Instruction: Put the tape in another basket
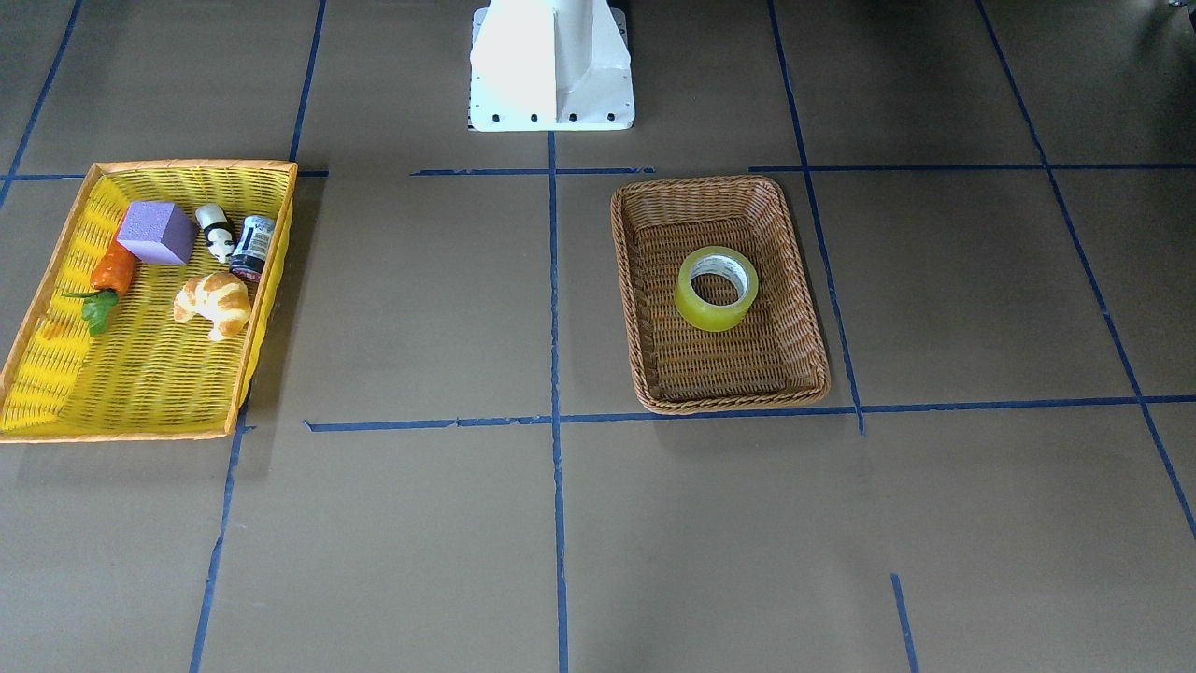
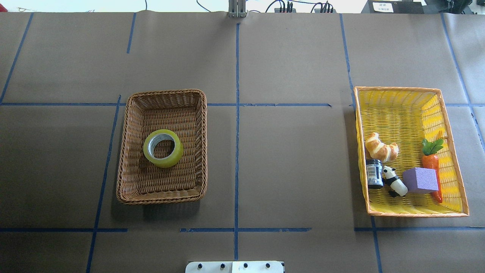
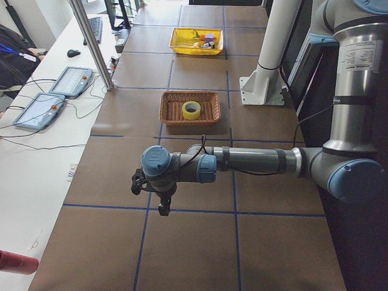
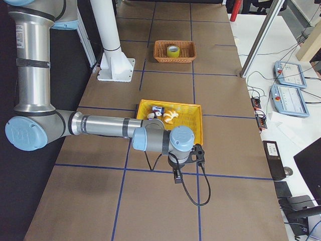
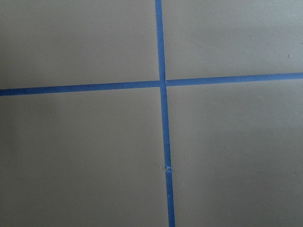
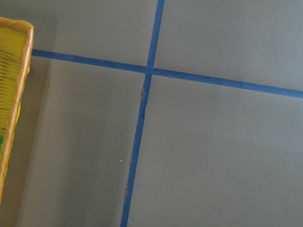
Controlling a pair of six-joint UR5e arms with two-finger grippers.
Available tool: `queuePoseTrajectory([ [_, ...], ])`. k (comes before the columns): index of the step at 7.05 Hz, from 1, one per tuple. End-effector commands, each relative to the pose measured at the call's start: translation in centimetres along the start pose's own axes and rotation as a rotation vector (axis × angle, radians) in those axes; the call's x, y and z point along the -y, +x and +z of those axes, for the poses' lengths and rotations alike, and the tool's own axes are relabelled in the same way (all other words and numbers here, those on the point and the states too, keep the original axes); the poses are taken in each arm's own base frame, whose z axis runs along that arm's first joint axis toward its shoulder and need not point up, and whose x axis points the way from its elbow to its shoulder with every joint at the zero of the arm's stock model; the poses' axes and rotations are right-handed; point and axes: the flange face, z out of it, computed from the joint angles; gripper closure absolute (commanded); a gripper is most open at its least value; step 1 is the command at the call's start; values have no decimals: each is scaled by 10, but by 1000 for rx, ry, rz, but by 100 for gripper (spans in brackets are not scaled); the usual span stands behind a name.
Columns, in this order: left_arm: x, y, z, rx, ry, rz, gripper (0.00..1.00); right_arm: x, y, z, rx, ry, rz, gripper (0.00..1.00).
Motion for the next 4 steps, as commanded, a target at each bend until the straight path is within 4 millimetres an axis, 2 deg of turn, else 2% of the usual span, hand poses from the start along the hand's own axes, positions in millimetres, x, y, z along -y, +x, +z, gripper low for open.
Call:
queuePoseTrajectory([
  [1, 0, -1, -2, 27, 1, 8, 0, 0, 1, 0, 2, -1, 3, 0],
  [4, -2, -4, 1, 39, -5, 5, 0, -8, 15, 6, 53, 1, 48, 0],
])
